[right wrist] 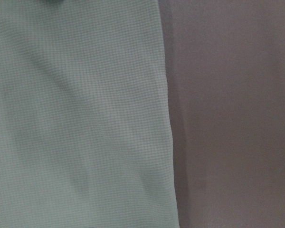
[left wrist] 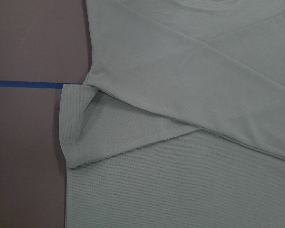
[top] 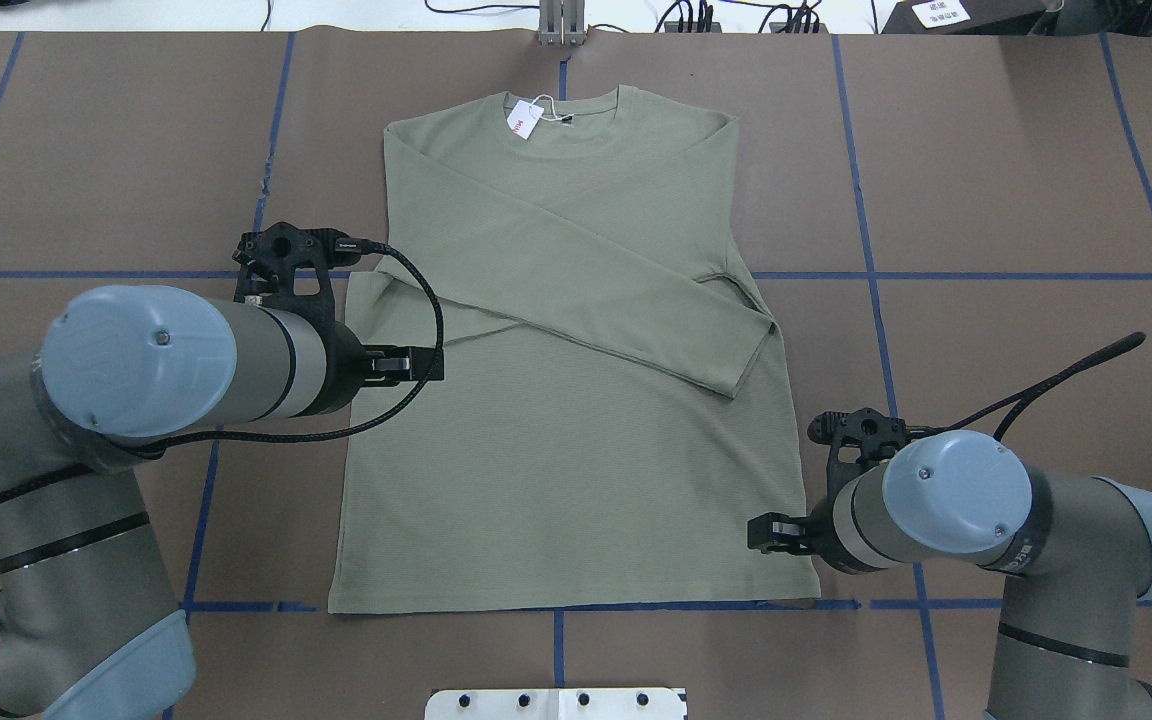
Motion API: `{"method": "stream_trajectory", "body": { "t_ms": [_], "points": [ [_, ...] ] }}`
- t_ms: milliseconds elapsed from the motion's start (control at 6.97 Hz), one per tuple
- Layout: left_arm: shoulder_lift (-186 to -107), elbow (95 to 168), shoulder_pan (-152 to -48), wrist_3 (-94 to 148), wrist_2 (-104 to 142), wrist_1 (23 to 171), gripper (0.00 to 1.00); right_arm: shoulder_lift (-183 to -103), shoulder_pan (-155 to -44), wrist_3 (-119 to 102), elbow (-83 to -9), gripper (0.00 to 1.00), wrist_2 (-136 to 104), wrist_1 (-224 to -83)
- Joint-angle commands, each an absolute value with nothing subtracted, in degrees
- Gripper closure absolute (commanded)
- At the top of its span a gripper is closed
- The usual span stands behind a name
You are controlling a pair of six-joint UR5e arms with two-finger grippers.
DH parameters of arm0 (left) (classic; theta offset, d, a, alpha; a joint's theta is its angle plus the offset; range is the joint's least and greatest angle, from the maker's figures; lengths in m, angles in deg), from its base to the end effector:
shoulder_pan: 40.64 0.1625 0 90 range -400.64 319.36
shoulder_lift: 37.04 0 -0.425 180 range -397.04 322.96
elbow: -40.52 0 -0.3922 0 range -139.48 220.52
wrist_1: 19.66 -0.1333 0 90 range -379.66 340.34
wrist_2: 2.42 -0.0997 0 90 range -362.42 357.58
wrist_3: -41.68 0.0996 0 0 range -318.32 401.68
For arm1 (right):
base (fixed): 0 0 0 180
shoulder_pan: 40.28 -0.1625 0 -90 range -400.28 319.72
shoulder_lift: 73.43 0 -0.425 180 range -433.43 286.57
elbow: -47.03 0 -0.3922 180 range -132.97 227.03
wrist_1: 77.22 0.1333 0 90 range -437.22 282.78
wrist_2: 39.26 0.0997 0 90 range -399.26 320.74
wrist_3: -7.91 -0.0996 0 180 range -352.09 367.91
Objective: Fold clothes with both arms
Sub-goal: 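Move both grippers to the shirt's side edges near the hem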
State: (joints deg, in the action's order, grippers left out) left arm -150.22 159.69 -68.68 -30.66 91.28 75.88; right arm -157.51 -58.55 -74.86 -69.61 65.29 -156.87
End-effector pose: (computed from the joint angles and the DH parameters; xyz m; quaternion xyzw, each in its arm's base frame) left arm 0.4205 -0.3677 0.2110 0.1618 0.4567 -0.0636 0.8725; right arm -0.4532 -0.2637 0.3769 -0.0349 -0.3799 0.0427 0.9234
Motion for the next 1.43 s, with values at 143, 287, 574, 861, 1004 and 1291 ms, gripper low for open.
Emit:
{"method": "stream_trajectory", "body": {
  "t_ms": [143,287,574,861,1004,1291],
  "points": [
    [-150.24,159.79,-68.85,-30.74,91.18,75.88,0.01,-157.54,-56.98,-74.8,-68.2,0.03,66.11,-156.85],
    [-150.33,159.79,-68.85,-30.74,91.18,75.88,0.01,-157.63,-56.98,-74.71,-68.11,0.1,67.86,-156.76],
    [-150.33,159.79,-68.94,-30.74,91.18,75.97,0.01,-157.54,-56.63,-74.53,-67.32,0.12,67.87,-156.76],
    [-150.33,160.23,-68.94,-30.83,91.09,75.88,0.01,-157.54,-56.63,-74.27,-67.32,0.28,69.44,-156.67],
    [-150.41,160.32,-69.2,-30.83,91.09,75.88,0.01,-157.45,-56.72,-74.18,-67.23,0.45,70.06,-156.67],
    [-150.24,160.93,-69.29,-30.92,91.09,75.88,0.01,-157.54,-56.72,-74.09,-67.32,0.86,70.07,-156.67]
  ]
}}
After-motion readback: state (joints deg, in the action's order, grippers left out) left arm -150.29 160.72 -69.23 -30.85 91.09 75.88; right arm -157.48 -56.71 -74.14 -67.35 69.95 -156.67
